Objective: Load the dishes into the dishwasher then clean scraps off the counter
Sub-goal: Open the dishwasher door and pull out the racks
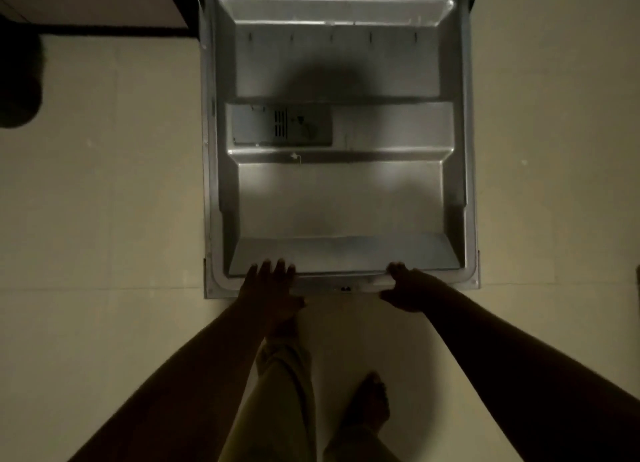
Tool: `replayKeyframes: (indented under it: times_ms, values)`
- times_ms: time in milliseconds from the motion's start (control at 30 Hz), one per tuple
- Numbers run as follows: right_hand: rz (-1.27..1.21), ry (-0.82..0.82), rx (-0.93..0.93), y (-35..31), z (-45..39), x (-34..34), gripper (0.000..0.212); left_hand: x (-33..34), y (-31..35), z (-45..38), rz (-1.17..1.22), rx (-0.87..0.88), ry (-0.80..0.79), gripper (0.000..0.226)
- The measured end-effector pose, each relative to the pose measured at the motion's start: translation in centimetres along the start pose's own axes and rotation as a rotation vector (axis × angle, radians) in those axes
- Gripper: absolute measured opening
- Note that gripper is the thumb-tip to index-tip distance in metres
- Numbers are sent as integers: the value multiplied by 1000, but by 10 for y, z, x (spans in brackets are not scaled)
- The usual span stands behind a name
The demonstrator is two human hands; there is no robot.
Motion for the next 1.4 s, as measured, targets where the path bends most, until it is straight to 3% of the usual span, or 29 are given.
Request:
replayKeyframes:
  times_ms: [133, 267, 400, 600, 700, 833, 967, 1067, 1167, 1300, 1400]
  values:
    - [-2, 73, 60, -6, 33, -39, 82, -47, -35, 19, 82, -67, 7, 78]
    - [-21, 116, 52, -46, 61, -114, 82, -138, -86, 30, 22, -61, 116, 79]
    - [-79, 332, -38, -108, 62, -245, 83, -282, -146, 20, 6, -100, 562, 77]
    - [-162, 721, -249, -204, 21, -456, 84, -447, -225, -46, -49, -231, 713, 83]
    - [-134, 785, -255, -220, -15, -518, 84, -481, -234, -69, -61, -244, 695, 88]
    - [30, 693, -117, -204, -53, -540, 93, -491, -243, -95, -104, -298, 623, 97]
    - [196, 611, -128, -189, -86, -515, 90, -477, -244, -122, -33, -305, 514, 98]
    - [276, 716, -194, -191, -82, -522, 82, -435, -234, -136, -44, -328, 392, 100]
    - [334, 748, -213, -194, -76, -538, 71, -418, -222, -137, -151, -353, 531, 97]
    - [231, 720, -227, -182, -82, -531, 64, -466, -223, -125, -101, -324, 814, 94]
    - [54, 703, -261, -163, -85, -505, 66, -484, -226, -129, -146, -323, 804, 93]
Point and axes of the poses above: each hand's wrist, its own z-axis away from the middle knuckle, its own x-axis out of the palm, y = z × x, the point moved 9 cm from there along -z, towards the middle knuckle, and after that the axes turned 12 degrees about -z, right-handed, at the moved point
